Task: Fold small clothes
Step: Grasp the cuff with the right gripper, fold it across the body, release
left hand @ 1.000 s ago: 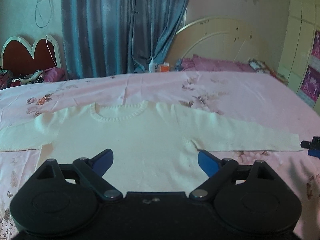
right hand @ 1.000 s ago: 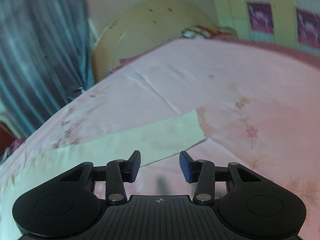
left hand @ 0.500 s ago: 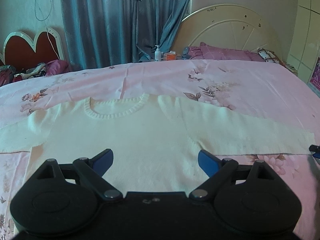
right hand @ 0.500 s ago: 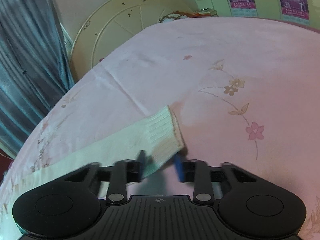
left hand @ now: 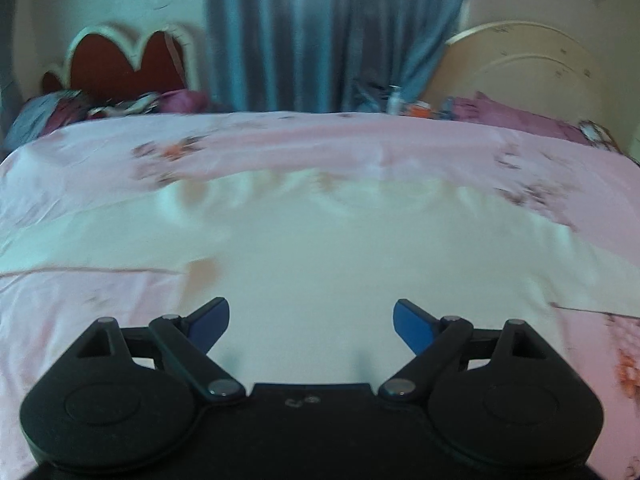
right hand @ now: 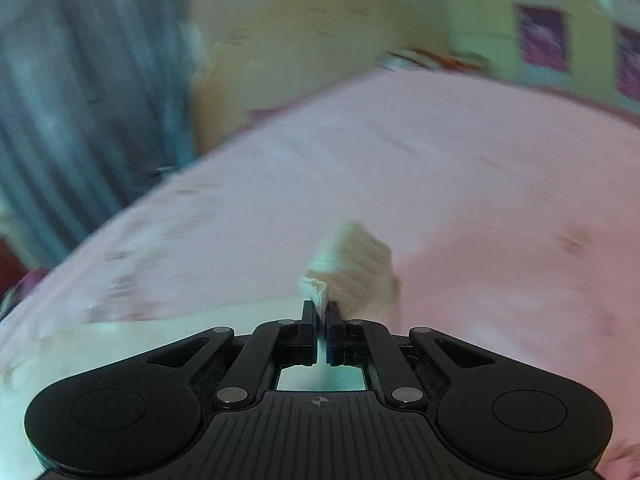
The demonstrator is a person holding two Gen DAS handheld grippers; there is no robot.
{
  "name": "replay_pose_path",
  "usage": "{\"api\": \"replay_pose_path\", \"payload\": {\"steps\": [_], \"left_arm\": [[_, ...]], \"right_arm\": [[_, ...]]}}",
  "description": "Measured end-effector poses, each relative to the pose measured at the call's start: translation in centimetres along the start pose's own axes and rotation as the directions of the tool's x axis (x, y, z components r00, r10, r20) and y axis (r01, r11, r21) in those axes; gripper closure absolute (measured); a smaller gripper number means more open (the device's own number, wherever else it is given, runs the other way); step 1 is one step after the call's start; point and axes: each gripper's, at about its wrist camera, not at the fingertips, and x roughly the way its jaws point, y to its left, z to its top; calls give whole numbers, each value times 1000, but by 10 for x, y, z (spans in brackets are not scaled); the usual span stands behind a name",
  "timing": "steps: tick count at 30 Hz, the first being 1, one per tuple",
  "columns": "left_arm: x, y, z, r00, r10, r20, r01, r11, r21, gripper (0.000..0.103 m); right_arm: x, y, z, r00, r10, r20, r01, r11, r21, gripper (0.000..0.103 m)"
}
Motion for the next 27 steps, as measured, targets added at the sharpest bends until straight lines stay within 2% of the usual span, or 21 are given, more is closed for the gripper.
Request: {"api": "replay_pose_path", "payload": {"steps": [3,6,9,13,20,22,23,24,25,26,27], "left_arm": [[8,35,-2,1000,-17,-15,16,998,-59,14],[16,68,-5,998,-57,-37,53,994,-92,20],[18,100,-9,996,-80,-36,76,992,-106,21],[16,135,-16,996,-80,-31,76,991,-114,23],[16,188,-18,996,-81,-35,75,985,-157,26],[16,191,-18,995,-97,-36,90,983,-162,25],[17,191,-16,994,-107,-35,100,982,-163,24],[17,191,-15,993,-117,-33,110,980,-165,21],[18,188,-12,990,-138,-28,132,977,-168,19],[21,186,-9,988,-153,-22,147,975,-167,19],[22,182,-7,986,-168,-16,163,973,-165,19]], "right_arm": [[10,77,-15,994,107,-15,-108,989,-97,100],[8,152,-42,981,184,-61,-192,964,-183,100],[6,219,-73,966,235,-106,-255,931,-260,100],[17,289,-106,949,270,-165,-311,895,-320,100],[41,356,-161,906,306,-292,-398,848,-349,100],[53,367,-173,880,301,-368,-434,826,-360,100],[54,373,-180,882,282,-378,-428,815,-390,100],[51,377,-184,893,266,-363,-415,798,-436,98],[48,379,-184,899,257,-356,-410,782,-470,85],[42,379,-183,900,261,-348,-411,772,-485,55],[34,374,-182,904,277,-326,-412,770,-488,42]]}}
